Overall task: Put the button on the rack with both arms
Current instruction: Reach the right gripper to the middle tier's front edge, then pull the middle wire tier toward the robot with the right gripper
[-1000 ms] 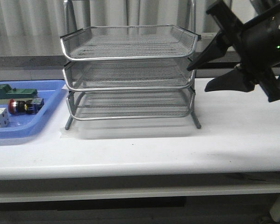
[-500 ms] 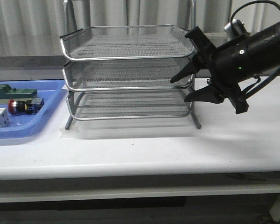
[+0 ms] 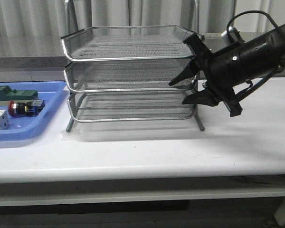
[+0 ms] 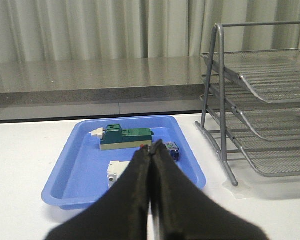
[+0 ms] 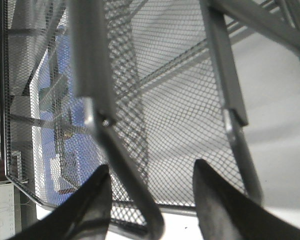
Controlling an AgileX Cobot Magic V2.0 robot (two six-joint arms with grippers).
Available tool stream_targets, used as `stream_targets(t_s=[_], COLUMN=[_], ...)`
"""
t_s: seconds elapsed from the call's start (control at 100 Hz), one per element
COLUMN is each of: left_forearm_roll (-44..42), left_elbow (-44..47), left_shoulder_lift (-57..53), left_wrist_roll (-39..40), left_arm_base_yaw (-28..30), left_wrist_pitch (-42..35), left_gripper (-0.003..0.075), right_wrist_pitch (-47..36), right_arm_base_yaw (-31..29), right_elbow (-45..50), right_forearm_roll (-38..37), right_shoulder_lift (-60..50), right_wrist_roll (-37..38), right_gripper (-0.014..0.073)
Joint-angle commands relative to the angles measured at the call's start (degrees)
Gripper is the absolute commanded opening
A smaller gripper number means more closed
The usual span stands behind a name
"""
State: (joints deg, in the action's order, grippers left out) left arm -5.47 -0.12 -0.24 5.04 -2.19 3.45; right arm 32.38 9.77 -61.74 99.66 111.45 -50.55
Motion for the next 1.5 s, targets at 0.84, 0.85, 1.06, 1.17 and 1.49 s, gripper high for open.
stream_targets(t_s=[0.84, 0.85, 1.06, 1.17, 1.49], left_forearm_roll=[0.45, 0.45, 0.45, 0.45, 0.45], left_elbow=[3.16, 3.16, 3.16, 3.16, 3.16], left_shoulder_lift=[-1.76, -1.76, -1.76, -1.76, -1.76], left_wrist_roll=[0.61, 0.61, 0.61, 0.61, 0.61], left_arm_base_yaw=[-0.07, -0.07, -0.07, -0.07, -0.07], left_wrist_pitch=[-4.68, -4.68, -4.68, -4.68, -4.68], left_gripper=[-0.0021, -0.0021, -0.0021, -0.0021, -0.0021], right_wrist_pitch=[7.29, 7.39, 9.19, 9.92, 9.72], right_arm_base_yaw=[0.00, 0.00, 0.00, 0.00, 0.00], right_elbow=[-0.66, -0.60, 1.79, 3.64, 10.94], right_forearm_roll=[-0.09, -0.14, -1.35, -1.98, -2.26], right_shoulder_lift=[-2.62, -2.62, -2.67, -3.17, -6.34], right_wrist_roll=[-0.85, -0.85, -0.90, -1.67, -5.77], right_gripper=[0.0064, 0.0064, 0.0064, 0.0064, 0.0064])
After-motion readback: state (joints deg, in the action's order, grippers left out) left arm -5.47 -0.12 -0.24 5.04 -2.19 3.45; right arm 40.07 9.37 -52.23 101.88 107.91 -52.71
